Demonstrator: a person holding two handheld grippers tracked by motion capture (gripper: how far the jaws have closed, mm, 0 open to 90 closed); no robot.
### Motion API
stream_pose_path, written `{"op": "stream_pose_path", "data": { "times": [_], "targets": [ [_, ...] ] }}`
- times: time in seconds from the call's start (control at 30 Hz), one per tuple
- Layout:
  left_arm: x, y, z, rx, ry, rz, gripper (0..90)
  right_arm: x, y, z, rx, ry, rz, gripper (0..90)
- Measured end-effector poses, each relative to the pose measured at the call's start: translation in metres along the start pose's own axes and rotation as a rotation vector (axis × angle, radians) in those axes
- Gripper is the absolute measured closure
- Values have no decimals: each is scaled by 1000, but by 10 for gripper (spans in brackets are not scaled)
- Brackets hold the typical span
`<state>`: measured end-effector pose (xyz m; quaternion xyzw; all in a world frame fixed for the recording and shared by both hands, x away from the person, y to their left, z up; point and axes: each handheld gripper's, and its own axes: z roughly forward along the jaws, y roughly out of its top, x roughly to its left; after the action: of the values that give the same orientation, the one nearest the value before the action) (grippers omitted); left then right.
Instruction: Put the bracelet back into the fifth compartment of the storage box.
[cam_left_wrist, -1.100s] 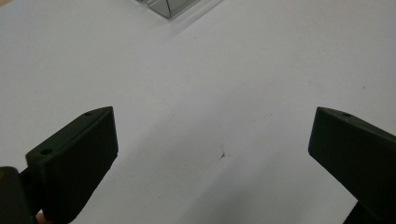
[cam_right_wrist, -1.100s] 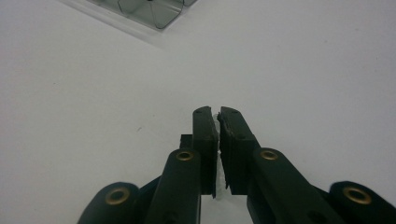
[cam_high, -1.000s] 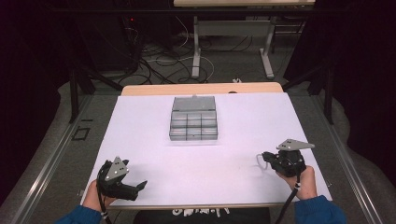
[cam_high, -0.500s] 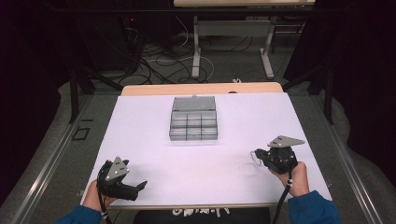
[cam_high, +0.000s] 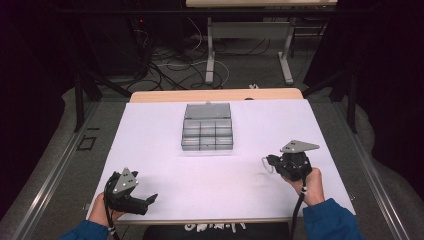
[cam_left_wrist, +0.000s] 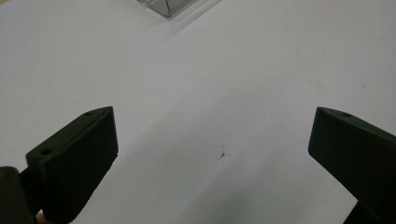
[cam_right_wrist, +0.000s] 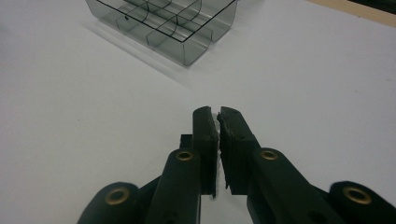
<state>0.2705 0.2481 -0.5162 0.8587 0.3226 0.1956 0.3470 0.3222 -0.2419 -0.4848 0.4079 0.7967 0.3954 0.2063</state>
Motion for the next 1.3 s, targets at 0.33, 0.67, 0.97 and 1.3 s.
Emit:
{"op": "stream_pose_path", "data": {
  "times": [0.33,0.67,0.97,1.3],
  "targets": [
    [0,0,0,-1,-1,1,17,0,10,3,-23,21,4,853],
    [0,0,1,-3,3,9,17,1,20,8,-39,36,-10,853],
    [1,0,1,0,1,9,18,3,27,11,-45,43,-26,853],
    [1,0,2,4,-8,0,18,5,33,15,-52,57,-27,853]
  ]
}}
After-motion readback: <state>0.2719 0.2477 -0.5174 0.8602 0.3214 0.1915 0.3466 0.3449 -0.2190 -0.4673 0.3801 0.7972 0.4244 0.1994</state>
